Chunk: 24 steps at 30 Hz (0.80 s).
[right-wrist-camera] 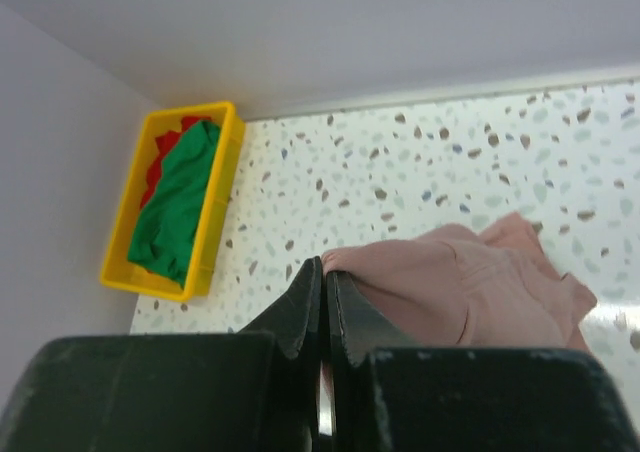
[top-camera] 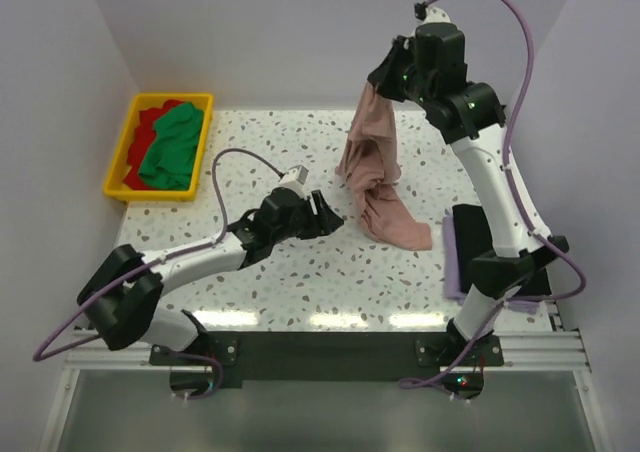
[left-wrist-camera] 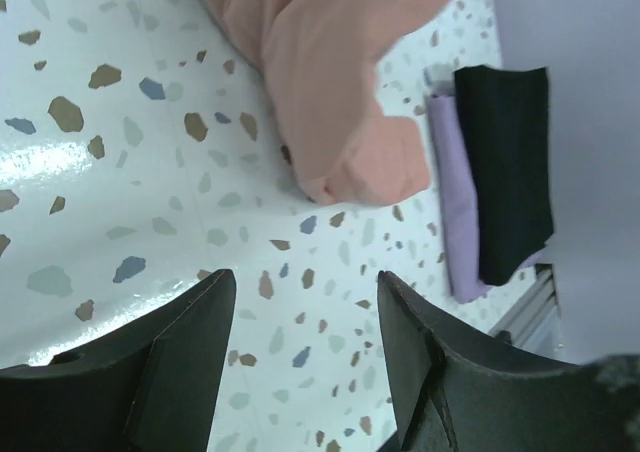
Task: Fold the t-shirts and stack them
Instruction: Flatten the tshirt out
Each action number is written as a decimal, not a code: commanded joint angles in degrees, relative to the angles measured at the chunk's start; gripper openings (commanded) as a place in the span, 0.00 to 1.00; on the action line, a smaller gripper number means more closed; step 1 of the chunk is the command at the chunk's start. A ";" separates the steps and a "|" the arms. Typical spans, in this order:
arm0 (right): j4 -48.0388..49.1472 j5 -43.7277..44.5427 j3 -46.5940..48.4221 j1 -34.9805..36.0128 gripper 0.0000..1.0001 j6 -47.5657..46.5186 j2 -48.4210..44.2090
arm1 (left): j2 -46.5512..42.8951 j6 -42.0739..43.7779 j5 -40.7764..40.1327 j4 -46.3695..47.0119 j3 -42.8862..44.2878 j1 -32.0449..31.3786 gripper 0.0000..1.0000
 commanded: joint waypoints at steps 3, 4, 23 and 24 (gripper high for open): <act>-5.39 -2.91 22.19 -0.14 0.00 -5.40 6.55 | 11.39 4.17 1.85 12.05 3.22 0.02 0.66; -5.48 -3.00 23.70 -0.13 0.00 -5.49 6.91 | 12.97 4.87 1.77 12.92 4.71 0.02 0.66; 0.15 -1.77 19.32 -0.84 0.00 -5.05 1.38 | 38.39 0.23 9.77 28.76 21.33 0.11 0.53; 0.06 -1.25 19.05 -1.10 0.00 -5.23 1.29 | 38.04 -0.21 8.28 28.06 20.90 0.37 0.37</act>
